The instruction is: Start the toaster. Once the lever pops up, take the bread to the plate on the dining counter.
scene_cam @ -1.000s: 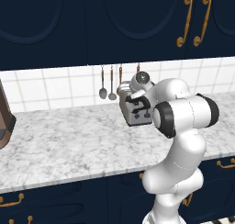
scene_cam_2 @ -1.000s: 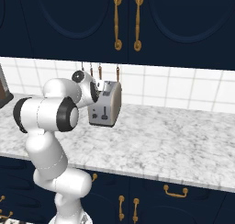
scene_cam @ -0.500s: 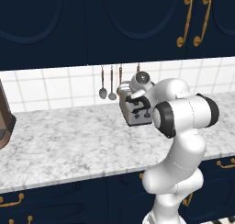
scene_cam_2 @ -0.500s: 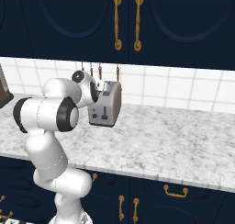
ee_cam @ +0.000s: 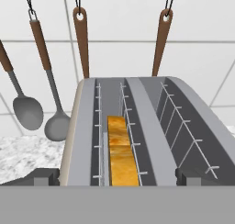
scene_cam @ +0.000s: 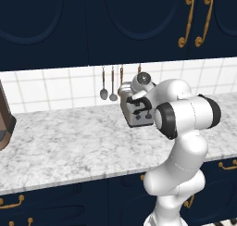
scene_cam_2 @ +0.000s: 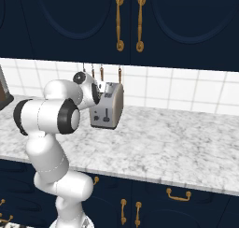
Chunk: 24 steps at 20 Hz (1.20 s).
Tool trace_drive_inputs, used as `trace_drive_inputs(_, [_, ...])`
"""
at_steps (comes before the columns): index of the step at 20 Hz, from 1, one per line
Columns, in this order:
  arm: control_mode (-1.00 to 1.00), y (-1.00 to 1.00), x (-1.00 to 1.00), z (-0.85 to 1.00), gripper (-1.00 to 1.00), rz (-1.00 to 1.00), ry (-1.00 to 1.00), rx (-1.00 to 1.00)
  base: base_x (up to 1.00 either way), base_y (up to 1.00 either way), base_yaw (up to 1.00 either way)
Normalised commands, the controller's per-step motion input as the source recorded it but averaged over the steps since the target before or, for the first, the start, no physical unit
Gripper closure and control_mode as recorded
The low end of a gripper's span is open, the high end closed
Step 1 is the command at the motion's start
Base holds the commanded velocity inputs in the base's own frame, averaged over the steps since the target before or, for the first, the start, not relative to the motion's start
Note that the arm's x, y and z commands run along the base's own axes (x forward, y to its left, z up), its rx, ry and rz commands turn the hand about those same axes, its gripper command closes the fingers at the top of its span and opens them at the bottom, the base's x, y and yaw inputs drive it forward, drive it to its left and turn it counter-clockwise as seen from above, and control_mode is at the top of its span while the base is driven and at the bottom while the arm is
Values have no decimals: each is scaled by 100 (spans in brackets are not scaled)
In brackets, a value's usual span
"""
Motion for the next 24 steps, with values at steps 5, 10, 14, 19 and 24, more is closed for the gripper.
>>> trace_drive_inputs(5, [-100, 0, 0, 0, -100, 0, 0, 0, 0, 0, 0])
trace_drive_inputs(10, [-100, 0, 0, 0, -100, 0, 0, 0, 0, 0, 0])
trace_drive_inputs(14, [-100, 0, 0, 0, -100, 0, 0, 0, 0, 0, 0])
trace_drive_inputs(19, [-100, 0, 0, 0, -100, 0, 0, 0, 0, 0, 0])
trace_drive_inputs(24, [-100, 0, 0, 0, -100, 0, 0, 0, 0, 0, 0])
